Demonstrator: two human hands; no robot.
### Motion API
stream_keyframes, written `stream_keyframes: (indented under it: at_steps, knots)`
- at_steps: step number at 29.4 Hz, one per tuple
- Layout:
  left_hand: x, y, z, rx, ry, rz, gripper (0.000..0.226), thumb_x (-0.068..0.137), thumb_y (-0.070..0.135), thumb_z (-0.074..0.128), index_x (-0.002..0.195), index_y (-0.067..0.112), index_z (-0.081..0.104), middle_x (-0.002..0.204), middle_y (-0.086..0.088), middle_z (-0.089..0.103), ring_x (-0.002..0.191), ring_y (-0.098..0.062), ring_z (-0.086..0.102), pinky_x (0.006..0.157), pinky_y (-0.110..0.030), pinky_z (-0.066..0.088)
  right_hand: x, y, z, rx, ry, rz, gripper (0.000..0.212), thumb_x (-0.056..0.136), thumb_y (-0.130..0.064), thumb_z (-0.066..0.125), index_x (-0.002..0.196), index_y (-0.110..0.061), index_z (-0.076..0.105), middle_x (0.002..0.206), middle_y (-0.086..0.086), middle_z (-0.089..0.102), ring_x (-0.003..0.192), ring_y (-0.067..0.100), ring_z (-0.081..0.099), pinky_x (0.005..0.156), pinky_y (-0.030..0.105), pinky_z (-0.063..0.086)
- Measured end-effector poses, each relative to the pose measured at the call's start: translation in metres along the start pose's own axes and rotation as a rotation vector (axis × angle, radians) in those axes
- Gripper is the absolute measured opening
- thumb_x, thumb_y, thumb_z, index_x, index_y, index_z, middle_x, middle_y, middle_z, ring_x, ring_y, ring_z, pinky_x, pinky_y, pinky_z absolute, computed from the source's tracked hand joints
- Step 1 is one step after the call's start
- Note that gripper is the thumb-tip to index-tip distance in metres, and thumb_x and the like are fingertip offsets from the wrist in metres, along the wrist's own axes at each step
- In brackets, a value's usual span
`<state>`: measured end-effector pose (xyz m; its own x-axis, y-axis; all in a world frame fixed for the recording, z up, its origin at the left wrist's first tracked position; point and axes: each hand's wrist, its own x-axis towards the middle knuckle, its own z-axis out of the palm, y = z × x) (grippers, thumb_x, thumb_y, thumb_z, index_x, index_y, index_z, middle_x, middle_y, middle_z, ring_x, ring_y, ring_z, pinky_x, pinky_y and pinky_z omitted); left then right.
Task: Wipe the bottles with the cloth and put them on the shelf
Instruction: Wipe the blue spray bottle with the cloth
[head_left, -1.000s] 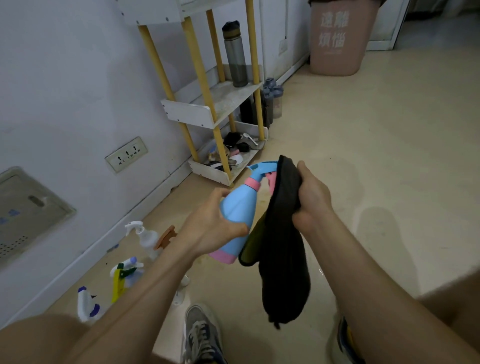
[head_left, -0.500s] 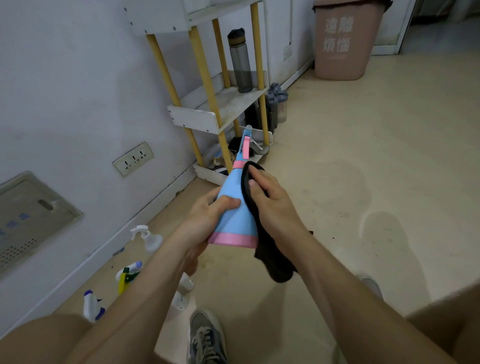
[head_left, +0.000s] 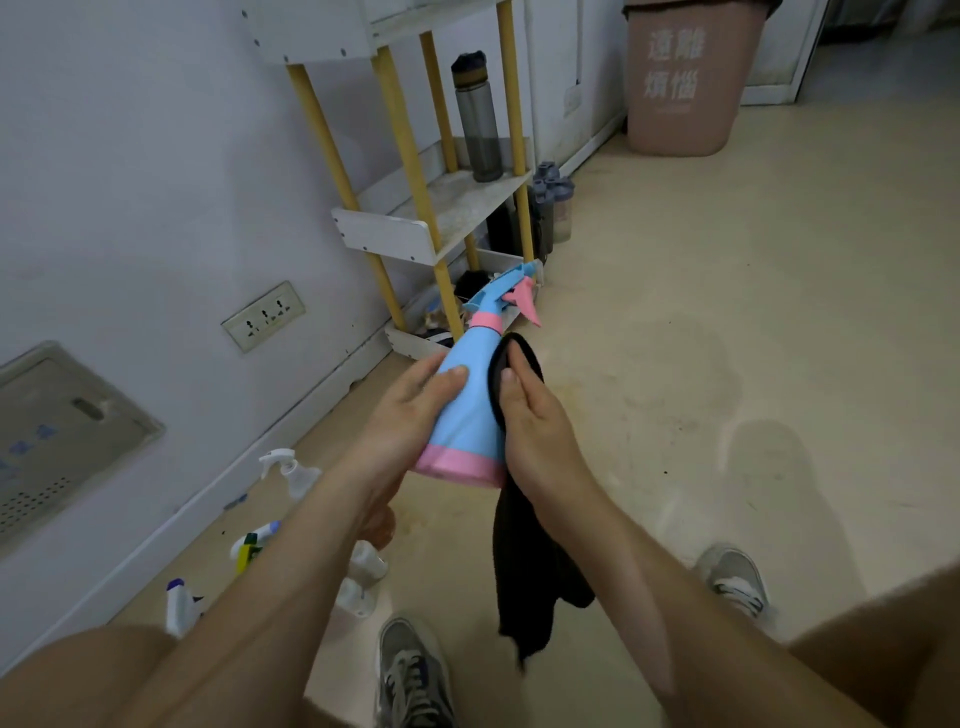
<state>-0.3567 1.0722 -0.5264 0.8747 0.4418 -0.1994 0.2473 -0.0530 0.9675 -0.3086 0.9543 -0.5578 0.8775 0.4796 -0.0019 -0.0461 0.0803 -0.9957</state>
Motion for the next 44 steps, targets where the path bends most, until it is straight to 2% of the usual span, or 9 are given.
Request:
stream_keyframes:
  at_steps: [3,10,15,19,23,28,32,38,44]
  knots:
    - [-0.015,0.007,0.008,0.22,-0.101,0.158,0.048,0.089,0.033,0.069,0.128,0.045,0.045,0.111,0.013,0.062,0.092,-0.004,0.066,0.069,-0.023,0.056,0.008,-0.007,-0.004,-0.093,0.013,-0.048,0.049,0.106,-0.036,0.033,0.154,-0.03,0.03,0.151,-0.007,0.042,0.136,0.011,0.043,0.115,0.037,0.035]
    - [-0.016,-0.005,0.031,1.333,0.268,0.21,0.088,0.084,0.043,0.061,0.15,0.038,0.003,0.125,-0.006,0.045,0.098,-0.03,0.056,0.066,-0.035,0.042,0.007,-0.014,0.006,-0.281,0.008,0.088,0.036,0.104,-0.022,0.034,0.134,-0.007,0.046,0.13,0.015,0.058,0.114,0.031,0.056,0.096,0.039,0.047]
    - [-0.021,-0.002,0.037,1.483,0.343,0.241,0.088,0.09,0.043,0.056,0.154,0.017,0.001,0.137,-0.007,0.043,0.107,-0.027,0.056,0.068,-0.032,0.037,0.005,-0.01,0.014,-0.141,0.067,0.082,0.051,0.101,-0.027,0.037,0.152,-0.03,0.031,0.154,0.002,0.04,0.132,0.021,0.047,0.112,0.044,0.038]
    - [-0.024,0.009,0.038,1.301,0.273,0.185,0.09,0.077,0.056,0.064,0.15,0.024,0.022,0.129,0.002,0.054,0.102,-0.019,0.062,0.068,-0.03,0.043,0.009,-0.01,0.0,0.056,0.071,0.114,0.053,0.103,-0.02,0.046,0.152,-0.035,0.033,0.153,-0.008,0.04,0.125,0.009,0.046,0.108,0.031,0.04]
    - [-0.015,0.027,0.008,0.404,0.137,0.167,0.05,0.067,0.043,0.078,0.115,0.035,0.065,0.097,0.012,0.073,0.085,-0.011,0.07,0.072,-0.032,0.058,0.003,-0.011,0.003,0.396,0.044,0.016,0.035,0.101,-0.018,0.053,0.132,-0.034,0.057,0.136,-0.006,0.06,0.121,0.011,0.06,0.102,0.033,0.049]
    - [-0.014,0.017,0.005,-0.364,-0.089,-0.044,0.047,0.07,0.027,0.076,0.112,0.009,0.067,0.111,-0.017,0.071,0.093,-0.027,0.07,0.078,-0.039,0.058,0.005,-0.021,-0.004,0.711,-0.072,0.137,0.038,0.1,-0.025,0.05,0.135,-0.014,0.057,0.127,0.014,0.066,0.116,0.031,0.064,0.101,0.05,0.049]
    - [-0.009,0.016,0.009,-0.257,-0.195,-0.062,0.06,0.077,0.047,0.074,0.126,0.015,0.059,0.117,-0.009,0.071,0.101,-0.02,0.07,0.081,-0.034,0.058,0.003,-0.021,-0.012,0.73,-0.078,0.271,0.053,0.092,-0.046,0.053,0.13,-0.01,0.059,0.115,0.018,0.07,0.1,0.033,0.069,0.088,0.047,0.055]
    - [-0.006,0.025,0.012,0.258,-0.021,0.219,0.033,0.096,0.047,0.053,0.128,0.041,0.049,0.115,0.006,0.062,0.094,-0.004,0.065,0.077,-0.024,0.055,0.014,-0.015,-0.011,0.402,0.218,0.015,0.043,0.099,-0.033,0.058,0.14,-0.022,0.054,0.128,0.001,0.066,0.109,0.021,0.068,0.093,0.048,0.056]
    - [-0.016,0.019,0.028,0.025,0.07,0.199,0.047,0.083,0.054,0.064,0.128,0.046,0.051,0.116,0.023,0.059,0.1,0.006,0.061,0.08,-0.016,0.054,0.009,-0.004,0.005,0.053,0.137,-0.204,0.05,0.097,-0.037,0.049,0.146,-0.029,0.045,0.147,-0.008,0.046,0.131,0.008,0.049,0.109,0.037,0.045]
